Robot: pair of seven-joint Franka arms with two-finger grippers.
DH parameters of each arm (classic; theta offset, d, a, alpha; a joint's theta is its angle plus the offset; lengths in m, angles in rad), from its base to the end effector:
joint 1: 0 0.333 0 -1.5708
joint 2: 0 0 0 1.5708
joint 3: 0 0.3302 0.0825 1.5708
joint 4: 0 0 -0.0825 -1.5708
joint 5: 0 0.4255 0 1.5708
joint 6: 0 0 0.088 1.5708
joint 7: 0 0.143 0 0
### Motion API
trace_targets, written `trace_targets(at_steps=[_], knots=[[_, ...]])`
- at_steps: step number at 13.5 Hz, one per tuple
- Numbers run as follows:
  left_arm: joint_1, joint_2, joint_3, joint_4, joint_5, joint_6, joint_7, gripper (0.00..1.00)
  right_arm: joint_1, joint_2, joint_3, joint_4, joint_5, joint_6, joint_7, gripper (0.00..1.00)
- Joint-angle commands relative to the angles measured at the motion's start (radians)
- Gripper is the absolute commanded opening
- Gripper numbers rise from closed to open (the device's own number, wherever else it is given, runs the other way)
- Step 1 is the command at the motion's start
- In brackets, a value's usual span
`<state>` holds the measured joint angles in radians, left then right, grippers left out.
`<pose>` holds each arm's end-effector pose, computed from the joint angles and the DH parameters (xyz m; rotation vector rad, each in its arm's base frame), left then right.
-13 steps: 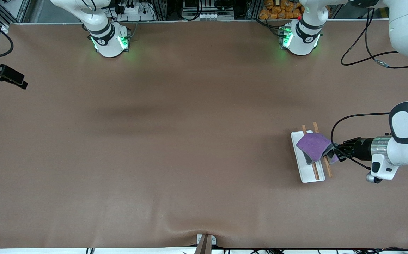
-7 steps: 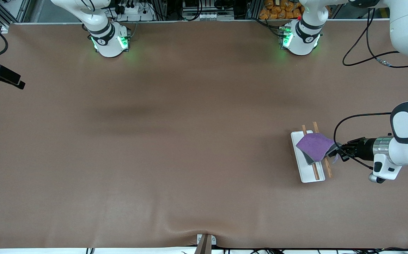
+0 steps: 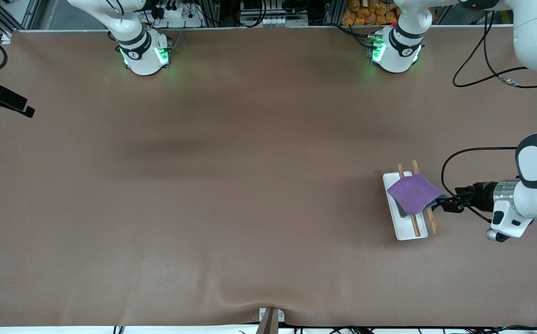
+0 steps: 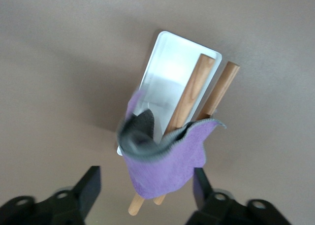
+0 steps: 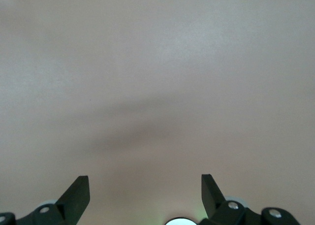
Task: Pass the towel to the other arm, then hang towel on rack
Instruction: 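Open the left gripper and release the towel on the rack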
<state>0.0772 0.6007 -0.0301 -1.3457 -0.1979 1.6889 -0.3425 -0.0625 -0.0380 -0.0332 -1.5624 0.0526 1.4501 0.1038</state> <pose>0.7308 0.0122 0.3217 2.8706 0.6443 -0.4223 0.5664 -0.0467 0.6193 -3.0714 0.3005 0.1151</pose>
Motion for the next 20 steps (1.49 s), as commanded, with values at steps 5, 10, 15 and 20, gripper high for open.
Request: trace_targets(at_steps=[5, 10, 15, 20], knots=[[-0.042, -0.059, -0.011, 0.002, 0.119, -0.003, 0.011, 1.0, -0.013, 0.006, 0.009, 0.016, 0.003, -0.002, 0.002, 1.0], [-0.065, -0.099, -0.013, 0.002, 0.183, -0.005, 0.013, 1.0, -0.011, 0.007, 0.009, 0.025, 0.004, -0.004, 0.002, 1.0], [-0.068, -0.156, -0.011, 0.0, 0.206, -0.009, 0.013, 1.0, -0.013, 0.007, 0.009, 0.025, 0.001, -0.002, 0.002, 1.0], [-0.066, -0.223, -0.013, -0.001, 0.207, -0.038, 0.023, 1.0, -0.013, 0.007, 0.009, 0.025, 0.003, -0.002, 0.004, 1.0]])
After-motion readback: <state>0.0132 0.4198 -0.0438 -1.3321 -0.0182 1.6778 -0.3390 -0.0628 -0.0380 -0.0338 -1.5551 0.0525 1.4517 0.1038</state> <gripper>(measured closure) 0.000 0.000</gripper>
